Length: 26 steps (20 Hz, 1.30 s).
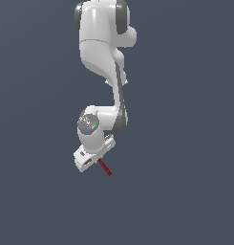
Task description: Pick up the object and move it to a goal position.
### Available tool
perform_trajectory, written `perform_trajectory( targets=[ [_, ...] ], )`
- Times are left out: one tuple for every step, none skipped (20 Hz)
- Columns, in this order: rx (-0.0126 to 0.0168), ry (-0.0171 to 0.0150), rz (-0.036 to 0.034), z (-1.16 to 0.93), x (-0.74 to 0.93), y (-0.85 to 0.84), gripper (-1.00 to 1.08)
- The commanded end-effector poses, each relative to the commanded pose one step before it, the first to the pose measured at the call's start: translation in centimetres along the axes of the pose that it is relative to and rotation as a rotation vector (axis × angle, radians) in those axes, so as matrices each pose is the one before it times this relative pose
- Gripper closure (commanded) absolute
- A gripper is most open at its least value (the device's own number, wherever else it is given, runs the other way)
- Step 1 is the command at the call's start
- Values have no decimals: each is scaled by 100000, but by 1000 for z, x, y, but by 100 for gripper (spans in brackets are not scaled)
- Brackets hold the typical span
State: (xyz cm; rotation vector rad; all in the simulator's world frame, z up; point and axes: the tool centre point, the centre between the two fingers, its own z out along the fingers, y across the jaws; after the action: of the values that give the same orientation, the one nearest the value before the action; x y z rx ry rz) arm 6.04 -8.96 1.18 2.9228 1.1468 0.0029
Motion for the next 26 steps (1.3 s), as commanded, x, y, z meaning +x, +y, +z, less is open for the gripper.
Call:
perform_trajectory(
  targets=[
    [229,-120,-110,130,11,-128,108],
    [0,0,0,0,0,0,108],
    [0,0,0,0,0,0,108],
    [-257,148,139,-156,-15,149,108],
    [0,0,0,-21,6,-14,108],
    [0,0,0,-64,17,-43,108],
    [0,0,0,-107,29,-73,108],
    [0,0,0,-150,41,-102,108],
    [0,0,0,-194,53,-132,108],
    [0,0,0,-238,65,-162,108],
    [0,0,0,-283,77,-193,108],
    [0,0,0,-329,90,-224,108],
    [0,0,0,-376,102,-255,108],
    [0,0,0,-423,115,-287,108],
    [0,0,0,-472,129,-320,108],
    [-20,-59,-30,-506,160,-368,108],
    [0,0,0,-574,156,-388,108],
    [0,0,0,-627,171,-424,108],
    [0,0,0,-682,186,-460,108],
    [0,0,0,-739,202,-498,108],
    [-22,-57,-31,-783,237,-553,108],
    [0,0,0,-860,235,-578,108],
    [0,0,0,-923,252,-619,108],
    [-24,-56,-32,-964,288,-672,108],
    [0,0,0,-1020,279,-681,108],
    [0,0,0,-1038,284,-692,108]
  ],
)
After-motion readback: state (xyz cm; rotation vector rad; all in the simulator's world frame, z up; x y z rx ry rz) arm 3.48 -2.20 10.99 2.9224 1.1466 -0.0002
